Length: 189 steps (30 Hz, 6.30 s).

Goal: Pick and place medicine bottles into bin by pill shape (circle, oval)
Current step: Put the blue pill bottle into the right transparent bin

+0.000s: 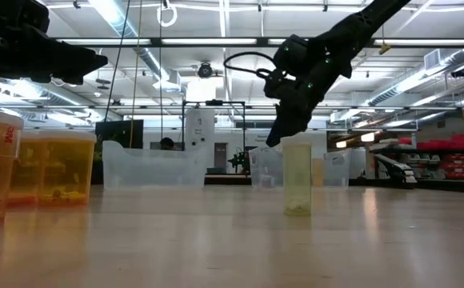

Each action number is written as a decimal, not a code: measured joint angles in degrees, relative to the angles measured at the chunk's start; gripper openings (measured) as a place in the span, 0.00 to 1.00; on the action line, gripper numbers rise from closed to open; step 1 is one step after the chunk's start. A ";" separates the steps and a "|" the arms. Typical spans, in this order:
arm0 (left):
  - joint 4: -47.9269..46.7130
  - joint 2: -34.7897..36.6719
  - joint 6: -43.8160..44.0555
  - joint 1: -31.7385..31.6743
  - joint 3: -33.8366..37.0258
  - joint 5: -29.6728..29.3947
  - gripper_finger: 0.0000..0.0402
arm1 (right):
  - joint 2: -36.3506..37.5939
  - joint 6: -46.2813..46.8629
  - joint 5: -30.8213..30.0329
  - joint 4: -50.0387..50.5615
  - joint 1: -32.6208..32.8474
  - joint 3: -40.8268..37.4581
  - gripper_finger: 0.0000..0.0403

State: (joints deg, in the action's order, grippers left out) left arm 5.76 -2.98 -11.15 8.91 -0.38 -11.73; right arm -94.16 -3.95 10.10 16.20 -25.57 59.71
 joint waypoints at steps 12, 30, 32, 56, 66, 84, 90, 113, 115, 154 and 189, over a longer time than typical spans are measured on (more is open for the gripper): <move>0.14 0.00 0.02 -0.02 -0.02 -0.02 0.43 | -6.75 5.85 -4.13 4.84 -0.20 3.80 0.41; -0.02 0.00 0.00 0.00 0.00 0.00 0.43 | -15.94 9.59 -3.64 13.01 -2.20 14.35 0.41; -0.02 0.00 0.02 -0.01 -0.01 0.00 0.43 | -15.94 9.55 -3.64 12.97 -2.24 14.33 0.41; 0.00 0.00 0.02 -0.02 -0.02 0.00 0.43 | -18.37 5.49 -4.06 14.15 -2.44 14.27 0.32; 0.00 0.00 0.00 -0.02 0.00 0.00 0.43 | -17.31 3.47 -4.07 14.64 -2.39 14.25 0.28; 0.00 0.00 0.02 -0.02 0.00 0.00 0.43 | -4.03 1.89 -5.67 16.66 -0.55 14.17 0.29; 0.00 -0.01 0.02 -0.02 -0.01 0.00 0.43 | 3.18 -0.71 -5.55 8.45 2.19 7.61 0.29; 0.08 -0.01 0.01 0.00 -0.01 0.00 0.43 | 17.56 -6.13 2.78 -21.38 8.15 -18.97 0.29; 1.15 -0.02 0.18 0.00 -0.02 0.00 0.43 | 17.56 -6.81 3.35 -21.84 8.14 -19.00 0.29; 18.19 -24.09 18.06 -3.75 -9.68 -14.21 0.43 | 15.03 -13.90 13.74 -41.95 11.74 -19.00 0.29; 5.22 -65.92 19.55 -16.33 -39.24 -5.27 0.44 | -0.48 -13.80 8.16 -54.19 6.65 -18.91 0.29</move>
State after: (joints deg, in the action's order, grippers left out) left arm 10.98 -68.90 8.39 -7.43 -39.62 -17.00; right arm -94.64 -17.75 18.26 -37.99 -18.92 40.80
